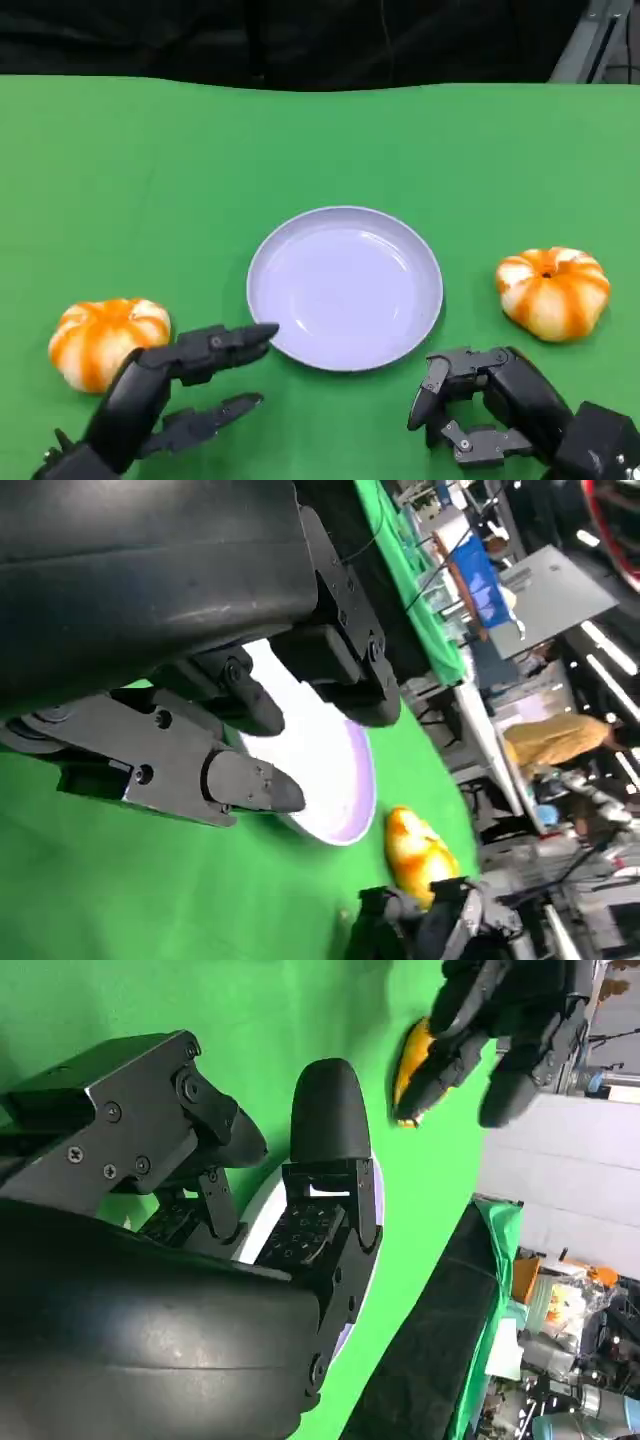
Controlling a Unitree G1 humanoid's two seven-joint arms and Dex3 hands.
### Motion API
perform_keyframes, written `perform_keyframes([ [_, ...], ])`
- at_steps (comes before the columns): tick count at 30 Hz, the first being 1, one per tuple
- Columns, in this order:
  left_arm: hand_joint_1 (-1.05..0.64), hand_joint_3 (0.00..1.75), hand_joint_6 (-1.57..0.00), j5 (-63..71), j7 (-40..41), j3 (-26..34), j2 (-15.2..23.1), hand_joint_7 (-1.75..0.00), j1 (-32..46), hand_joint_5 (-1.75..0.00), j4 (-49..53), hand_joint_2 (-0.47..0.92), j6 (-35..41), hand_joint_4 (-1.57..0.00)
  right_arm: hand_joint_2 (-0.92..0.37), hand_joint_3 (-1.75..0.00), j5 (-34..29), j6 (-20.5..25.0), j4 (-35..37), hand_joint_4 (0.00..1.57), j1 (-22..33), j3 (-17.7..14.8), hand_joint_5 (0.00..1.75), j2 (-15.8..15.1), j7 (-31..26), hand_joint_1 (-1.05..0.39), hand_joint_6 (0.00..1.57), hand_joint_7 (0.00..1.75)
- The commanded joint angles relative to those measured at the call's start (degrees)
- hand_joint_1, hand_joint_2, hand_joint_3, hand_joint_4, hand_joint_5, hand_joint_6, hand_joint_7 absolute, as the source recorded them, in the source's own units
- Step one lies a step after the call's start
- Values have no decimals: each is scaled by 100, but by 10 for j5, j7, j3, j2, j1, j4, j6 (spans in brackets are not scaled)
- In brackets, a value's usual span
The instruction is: Grasp the bread from the table and place it into the plate.
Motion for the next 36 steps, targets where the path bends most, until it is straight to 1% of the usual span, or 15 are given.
perform_keyframes([
  [1,-39,15,-57,-27,-21,12,6,0,7,0,-13,92,10,-64,-59,-104,-3,0,0,99,-4,-1,138,-6,-2,16,99,104],
  [2,-45,16,-52,-35,-28,13,6,0,8,0,-15,92,12,-60,-60,-104,-4,1,-1,99,-4,0,138,-7,-2,16,99,104],
  [4,-51,16,-47,-54,-42,18,5,0,10,0,-24,92,15,-56,-60,-104,-6,1,-3,99,-2,0,138,-7,-4,16,99,105],
  [7,-55,16,-43,-77,-61,27,4,0,11,0,-35,92,17,-53,-60,-104,-5,-1,-3,99,-2,0,138,-6,-4,17,99,105],
  [11,-59,16,-40,-93,-65,45,10,0,12,-1,-57,92,18,-54,-60,-105,-5,-2,1,100,-3,0,138,-6,-4,17,99,106],
  [18,-60,18,-40,-87,-60,70,17,0,19,-2,-88,92,25,-58,-59,-105,-5,-3,2,100,-3,1,137,-7,-3,17,98,106],
  [21,-61,19,-40,-56,-33,92,32,0,17,-3,-89,92,19,-59,-59,-105,-7,-2,0,100,-2,1,136,-8,-5,17,98,105],
  [23,-66,21,-40,-34,-15,101,37,0,16,-1,-90,92,21,-58,-59,-105,-8,-2,0,100,-2,1,136,-8,-6,17,98,105],
  [24,-66,21,-41,-13,1,109,46,0,16,-1,-90,92,22,-57,-59,-105,-7,-3,0,100,-2,1,136,-8,-4,17,98,106],
  [27,-66,24,-40,31,38,122,65,0,14,0,-87,92,21,-52,-59,-106,-3,-2,0,100,-2,1,136,-8,0,17,98,106],
  [34,-67,24,-41,67,78,120,76,0,13,0,-81,92,21,-49,-60,-106,-1,1,-2,99,-1,-1,136,-7,3,18,98,106],
  [36,-69,24,-42,130,130,127,92,-1,13,0,-74,92,29,-49,-59,-106,-4,2,-1,99,-3,-1,137,-8,0,17,98,106],
])
